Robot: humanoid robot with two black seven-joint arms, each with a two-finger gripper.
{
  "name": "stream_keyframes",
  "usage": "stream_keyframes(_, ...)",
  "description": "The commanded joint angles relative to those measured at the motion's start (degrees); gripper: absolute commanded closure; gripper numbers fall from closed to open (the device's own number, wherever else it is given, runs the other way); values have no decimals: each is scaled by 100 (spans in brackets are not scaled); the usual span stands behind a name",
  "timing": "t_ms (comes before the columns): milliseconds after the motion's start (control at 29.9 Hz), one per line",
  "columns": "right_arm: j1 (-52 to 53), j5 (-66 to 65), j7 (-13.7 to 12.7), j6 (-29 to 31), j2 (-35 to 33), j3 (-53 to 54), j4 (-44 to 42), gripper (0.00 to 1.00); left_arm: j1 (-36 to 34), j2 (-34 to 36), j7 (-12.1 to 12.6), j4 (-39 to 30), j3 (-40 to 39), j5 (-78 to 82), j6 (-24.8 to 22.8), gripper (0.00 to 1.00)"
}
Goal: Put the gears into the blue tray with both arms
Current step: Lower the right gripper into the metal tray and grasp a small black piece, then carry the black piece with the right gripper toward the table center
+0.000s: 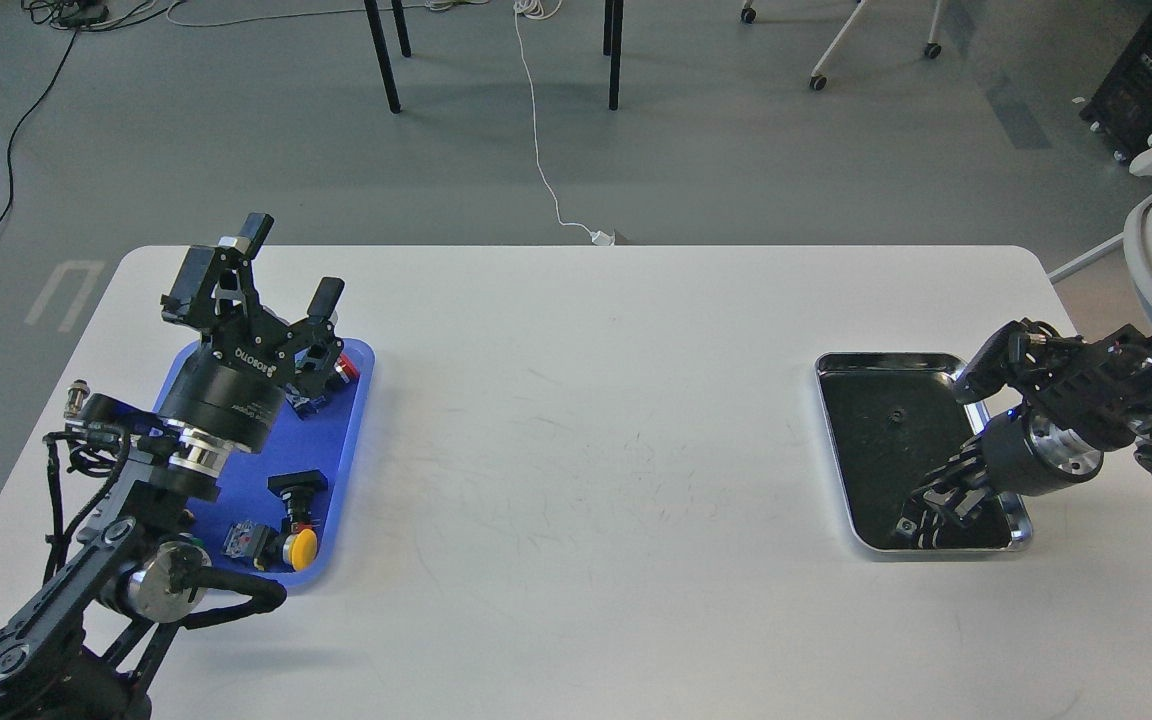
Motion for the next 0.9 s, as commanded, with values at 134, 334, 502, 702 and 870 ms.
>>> stream_keyframes(134,206,17,0,-16,-79,61,161,84,0,0,0,-9,-3,0,-8,2)
stream_keyframes(334,926,253,0,1,-97,149,530,84,0,71,9,-114,-3,0,-8,2)
stream_keyframes(502,1445,877,0,28,474,140,557,84,9,88,0,-114,-3,0,-8,2)
stream_keyframes(702,1490,1554,0,-16,1458,96,355,84,114,88,-9,-228,-126,0,-8,2)
stream_keyframes(870,1402,1897,0,-218,2056,53,232,84,255,106,-18,-255,-205,-9,-8,2)
